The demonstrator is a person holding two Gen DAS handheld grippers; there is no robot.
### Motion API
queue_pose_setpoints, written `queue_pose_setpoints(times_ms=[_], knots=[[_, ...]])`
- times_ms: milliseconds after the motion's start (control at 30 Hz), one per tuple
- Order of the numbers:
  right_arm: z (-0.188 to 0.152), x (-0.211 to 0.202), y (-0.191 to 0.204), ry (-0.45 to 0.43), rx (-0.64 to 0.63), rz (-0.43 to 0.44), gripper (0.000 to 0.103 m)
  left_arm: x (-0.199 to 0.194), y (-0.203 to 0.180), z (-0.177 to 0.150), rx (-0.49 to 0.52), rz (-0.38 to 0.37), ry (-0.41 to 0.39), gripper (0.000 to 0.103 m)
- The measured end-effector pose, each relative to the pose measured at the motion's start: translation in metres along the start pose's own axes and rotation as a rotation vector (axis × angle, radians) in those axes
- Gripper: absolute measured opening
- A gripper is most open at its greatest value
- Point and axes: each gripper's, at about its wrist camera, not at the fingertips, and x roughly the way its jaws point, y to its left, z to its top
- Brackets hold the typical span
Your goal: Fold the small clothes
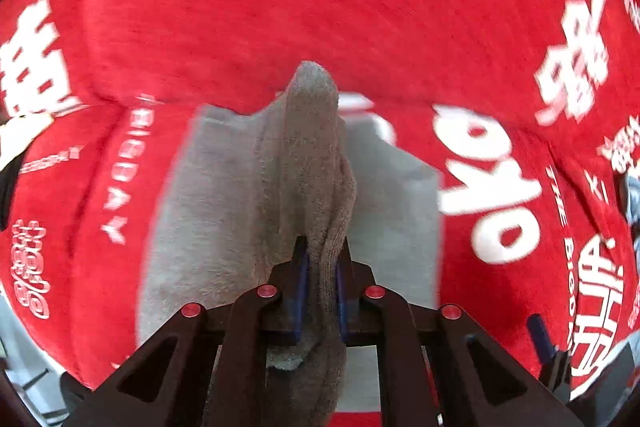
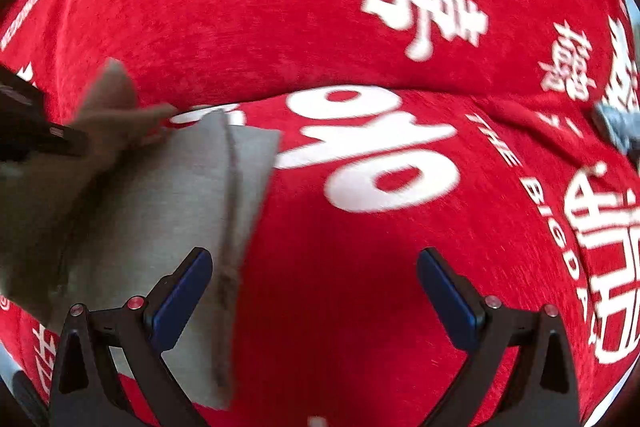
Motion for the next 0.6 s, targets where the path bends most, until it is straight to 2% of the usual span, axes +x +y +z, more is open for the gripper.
queue_pose_setpoints(times_ms=[133,233,267,300,333,367,400,500,567,600], knots=[[-0.01,0.002,-0.022,0.015,0.044,0.003,0.102,0.042,-0.045,-0.014,0.039,0.048,0.04,0.013],[-0.017,0.004,-0.032,0.028,0.068,0.015,0.102,0.048,-0.055,-0.021,0.076,0.092,-0.011,0.014],[-0.019,0.004,-0.034,0.03,0.074,0.019,0.102,0.046,-0.056,-0.022,0.087,0.096,-0.012,0.022],[-0.02,0.003,-0.036,0.031,0.077,0.022,0.102,0.044,-0.057,-0.021,0.097,0.074,0.002,0.041],[-0.021,0.002,-0.036,0.032,0.08,0.024,0.102,0.041,-0.056,-0.02,0.102,0.03,0.022,0.054],[-0.021,0.0,-0.036,0.031,0.082,0.027,0.102,0.037,-0.057,-0.019,0.101,-0.004,0.038,0.077],[-0.021,-0.003,-0.036,0.026,0.081,0.034,0.102,0.029,-0.054,-0.018,0.094,-0.036,0.041,0.08],[-0.019,-0.017,-0.034,-0.001,0.077,0.061,0.102,-0.009,-0.045,-0.018,0.11,-0.134,-0.01,0.08],[-0.016,-0.025,-0.035,-0.014,0.079,0.081,0.102,-0.039,-0.025,-0.023,0.137,-0.242,-0.043,0.08],[-0.014,-0.029,-0.035,-0.023,0.085,0.098,0.102,-0.052,-0.014,-0.026,0.142,-0.27,-0.069,0.08]])
